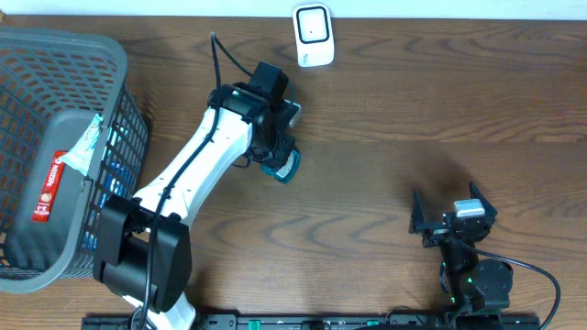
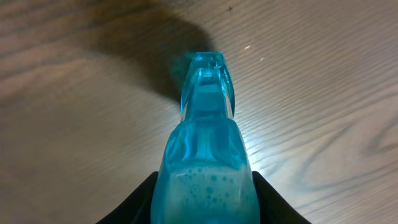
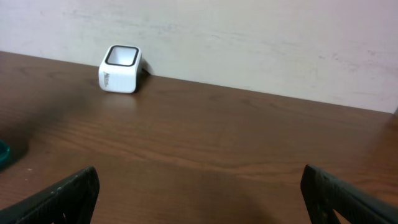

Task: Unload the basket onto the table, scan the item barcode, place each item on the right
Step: 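Carry the spray bottle toward the scanner and hold it near it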

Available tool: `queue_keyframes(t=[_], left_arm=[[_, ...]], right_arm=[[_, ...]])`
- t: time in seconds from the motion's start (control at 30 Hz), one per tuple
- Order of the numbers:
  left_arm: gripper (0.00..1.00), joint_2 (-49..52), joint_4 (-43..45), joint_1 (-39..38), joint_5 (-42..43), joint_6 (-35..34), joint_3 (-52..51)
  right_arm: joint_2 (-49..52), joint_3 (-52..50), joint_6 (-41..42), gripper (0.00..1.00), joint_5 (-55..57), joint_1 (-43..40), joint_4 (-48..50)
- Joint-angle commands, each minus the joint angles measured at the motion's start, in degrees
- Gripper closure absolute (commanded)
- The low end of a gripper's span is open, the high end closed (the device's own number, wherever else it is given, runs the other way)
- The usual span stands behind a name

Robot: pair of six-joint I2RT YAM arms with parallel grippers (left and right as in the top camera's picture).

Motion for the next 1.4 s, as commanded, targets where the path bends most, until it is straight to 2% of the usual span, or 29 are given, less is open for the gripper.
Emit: queue_keyframes(t=[0.0,0.17,0.4,0.47,0.53,0.9,1.13,1.37], left_arm=[[0.66,0.1,-0.5,-0.2,-6.1,5.9,0.2],[0.56,0.0,-0.8,-1.0,-6.2,8.0,0.2],[0.55,0.0,-0.9,-2.8,-12.2,9.4,0.2],[0.54,0.0,-0.9,-3.1,-12.1,9.4,0.2],[0.48,0.0,-0.8,-3.3,-12.1,9.5,0.2],[0.46,0.0,1.0,-5.0,-11.5,8.9,0.2],[0.35,0.0,2.2,-7.2,-11.5,8.8,0.2],[0.33,0.0,3.0,-7.1,-11.5,8.6,0.2]], right_arm=[[-0.3,-0.1,-0.8,0.01,0.3,0.4,-0.2],[-0.3,-0.1,-0.8,0.01,0.3,0.4,-0.2],[-0.3,-0.1,-0.8,0.01,0.3,0.4,-0.2],[-0.3,-0.1,-0.8,0.01,0.3,0.4,-0.2],[-0.3,-0.1,-0.8,0.01,0.3,0.4,-0.2],[-0.3,-0.1,-0.8,0.01,0.3,0.4,-0.2],[-0.3,-0.1,-0.8,0.01,0.3,0.4,-0.2],[-0.3,-0.1,-0.8,0.01,0.3,0.4,-0.2]])
